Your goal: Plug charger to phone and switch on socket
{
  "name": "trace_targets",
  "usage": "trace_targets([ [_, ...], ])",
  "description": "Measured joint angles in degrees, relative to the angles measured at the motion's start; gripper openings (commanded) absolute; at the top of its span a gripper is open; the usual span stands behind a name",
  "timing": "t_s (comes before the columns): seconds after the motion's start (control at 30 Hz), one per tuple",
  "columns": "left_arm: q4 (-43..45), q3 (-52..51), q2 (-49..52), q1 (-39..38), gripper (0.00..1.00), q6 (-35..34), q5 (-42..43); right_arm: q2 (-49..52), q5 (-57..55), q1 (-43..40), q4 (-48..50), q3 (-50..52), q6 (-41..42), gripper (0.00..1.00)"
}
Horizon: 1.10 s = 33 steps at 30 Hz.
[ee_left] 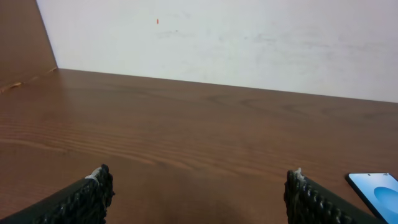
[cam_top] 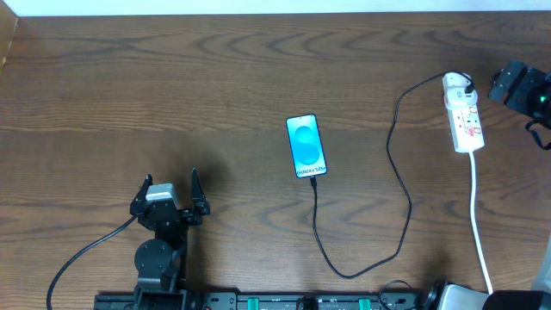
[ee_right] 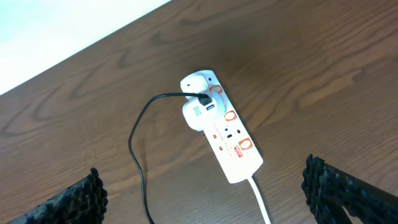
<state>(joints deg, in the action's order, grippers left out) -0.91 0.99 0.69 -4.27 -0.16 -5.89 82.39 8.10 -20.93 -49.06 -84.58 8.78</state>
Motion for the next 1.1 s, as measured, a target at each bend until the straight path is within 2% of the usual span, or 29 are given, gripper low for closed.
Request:
trace_targets([
  [1.1,0.0,0.0,0.0,0.0,0.89,0.0,0.0,0.0,0.0,0.0,0.0,0.0,0.0,0.99],
])
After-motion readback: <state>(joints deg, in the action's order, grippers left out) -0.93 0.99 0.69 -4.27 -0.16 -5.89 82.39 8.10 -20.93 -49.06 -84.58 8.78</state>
